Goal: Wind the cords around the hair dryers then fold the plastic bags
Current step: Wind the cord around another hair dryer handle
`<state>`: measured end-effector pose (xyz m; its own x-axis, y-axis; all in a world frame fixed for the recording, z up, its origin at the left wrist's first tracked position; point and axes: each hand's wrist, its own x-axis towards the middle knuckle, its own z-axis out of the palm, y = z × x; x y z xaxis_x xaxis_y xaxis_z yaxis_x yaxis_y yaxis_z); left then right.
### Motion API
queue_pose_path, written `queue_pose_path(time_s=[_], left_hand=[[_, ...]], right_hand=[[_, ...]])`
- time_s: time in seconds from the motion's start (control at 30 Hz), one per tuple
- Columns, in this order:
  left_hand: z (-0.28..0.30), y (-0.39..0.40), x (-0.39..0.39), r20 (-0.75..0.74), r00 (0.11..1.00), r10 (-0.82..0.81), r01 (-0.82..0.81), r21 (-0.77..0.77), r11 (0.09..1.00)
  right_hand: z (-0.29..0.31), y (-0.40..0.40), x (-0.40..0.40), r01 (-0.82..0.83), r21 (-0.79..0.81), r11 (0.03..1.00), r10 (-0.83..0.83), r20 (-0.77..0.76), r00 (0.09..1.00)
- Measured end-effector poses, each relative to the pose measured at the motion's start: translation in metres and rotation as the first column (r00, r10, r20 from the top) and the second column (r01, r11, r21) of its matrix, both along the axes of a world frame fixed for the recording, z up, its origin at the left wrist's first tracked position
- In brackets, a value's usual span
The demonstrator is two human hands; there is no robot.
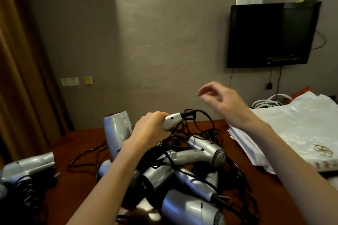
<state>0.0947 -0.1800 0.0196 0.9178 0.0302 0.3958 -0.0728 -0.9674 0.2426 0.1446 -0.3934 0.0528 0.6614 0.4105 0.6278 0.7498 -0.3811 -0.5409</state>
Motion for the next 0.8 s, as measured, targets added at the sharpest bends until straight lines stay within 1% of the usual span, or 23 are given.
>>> queue_pose_path(time_s=[0.03, 0.07, 0.1, 0.13, 0.17, 0.23, 0.27, 0.3, 0.33, 0.37, 0.4, 0.43, 0.47, 0.5, 0.53, 0.57, 0.6, 0.67, 0.8], left_hand=[[-0.002, -0.003, 0.002, 0.013, 1.000, -0.021, 0.020, 0.041, 0.999], [-0.004, -0.006, 0.004, 0.021, 0.999, -0.041, 0.039, 0.073, 0.997], [-0.006, -0.009, 0.006, 0.019, 0.998, -0.058, 0.055, 0.105, 0.993], [-0.007, -0.010, 0.008, 0.014, 0.997, -0.069, 0.067, 0.142, 0.988], [-0.008, -0.010, 0.011, 0.007, 0.997, -0.077, 0.074, 0.175, 0.982], [-0.010, -0.004, 0.013, 0.014, 0.994, -0.111, 0.107, 0.175, 0.979], [-0.012, 0.005, 0.013, 0.055, 0.988, -0.143, 0.134, 0.143, 0.981], [-0.013, 0.015, 0.011, 0.147, 0.972, -0.181, 0.167, 0.101, 0.981], [-0.013, 0.026, 0.007, 0.283, 0.941, -0.186, 0.175, 0.063, 0.983], [-0.014, 0.040, 0.001, 0.409, 0.901, -0.146, 0.163, -0.005, 0.987], [-0.018, 0.053, -0.004, 0.474, 0.878, -0.067, 0.147, -0.133, 0.980], [-0.023, 0.064, -0.009, 0.450, 0.893, 0.015, 0.141, -0.311, 0.940], [-0.029, 0.070, -0.011, 0.344, 0.937, 0.052, 0.142, -0.516, 0.845], [-0.037, 0.073, -0.010, 0.227, 0.973, 0.034, 0.137, -0.694, 0.707], [-0.045, 0.074, -0.008, 0.167, 0.986, -0.023, 0.151, -0.813, 0.563], [-0.051, 0.074, -0.004, 0.163, 0.985, -0.065, 0.174, -0.876, 0.449], [-0.055, 0.074, -0.001, 0.188, 0.979, -0.074, 0.202, -0.898, 0.390], [-0.058, 0.073, 0.007, 0.238, 0.970, -0.054, 0.241, -0.892, 0.383], [-0.067, 0.073, 0.015, 0.210, 0.976, -0.052, 0.215, -0.908, 0.361]], right_hand=[[-0.004, 0.007, 0.003, -0.036, -0.174, 0.984, 0.034, -0.013, 0.999], [-0.011, 0.016, 0.008, -0.048, -0.330, 0.943, 0.051, 0.000, 0.999], [-0.020, 0.025, 0.012, -0.032, -0.450, 0.893, 0.053, 0.033, 0.998], [-0.030, 0.032, 0.016, -0.020, -0.504, 0.864, 0.051, 0.049, 0.997], [-0.040, 0.036, 0.021, -0.035, -0.478, 0.877, 0.059, 0.036, 0.998], [-0.056, 0.036, 0.025, -0.115, -0.283, 0.952, 0.112, -0.029, 0.993], [-0.062, 0.035, 0.026, -0.141, -0.191, 0.971, 0.136, -0.038, 0.990], [-0.066, 0.033, 0.027, -0.149, -0.130, 0.980, 0.146, -0.029, 0.989], [-0.070, 0.031, 0.028, -0.141, -0.094, 0.986, 0.140, -0.019, 0.990], [-0.072, 0.029, 0.029, -0.125, -0.069, 0.990, 0.125, -0.014, 0.992], [-0.074, 0.025, 0.029, -0.116, -0.046, 0.992, 0.115, -0.024, 0.993], [-0.075, 0.022, 0.030, -0.112, -0.016, 0.994, 0.111, -0.048, 0.993], [-0.076, 0.019, 0.029, -0.116, 0.021, 0.993, 0.118, -0.094, 0.989], [-0.078, 0.017, 0.029, -0.131, 0.055, 0.990, 0.137, -0.142, 0.980], [-0.081, 0.016, 0.028, -0.147, 0.081, 0.986, 0.159, -0.174, 0.972], [-0.085, 0.017, 0.029, -0.153, 0.100, 0.983, 0.170, -0.189, 0.967], [-0.089, 0.018, 0.029, -0.149, 0.108, 0.983, 0.169, -0.197, 0.966], [-0.095, 0.022, 0.031, -0.111, 0.120, 0.986, 0.135, -0.208, 0.969], [-0.103, 0.026, 0.032, -0.017, 0.149, 0.989, 0.044, -0.183, 0.982]])
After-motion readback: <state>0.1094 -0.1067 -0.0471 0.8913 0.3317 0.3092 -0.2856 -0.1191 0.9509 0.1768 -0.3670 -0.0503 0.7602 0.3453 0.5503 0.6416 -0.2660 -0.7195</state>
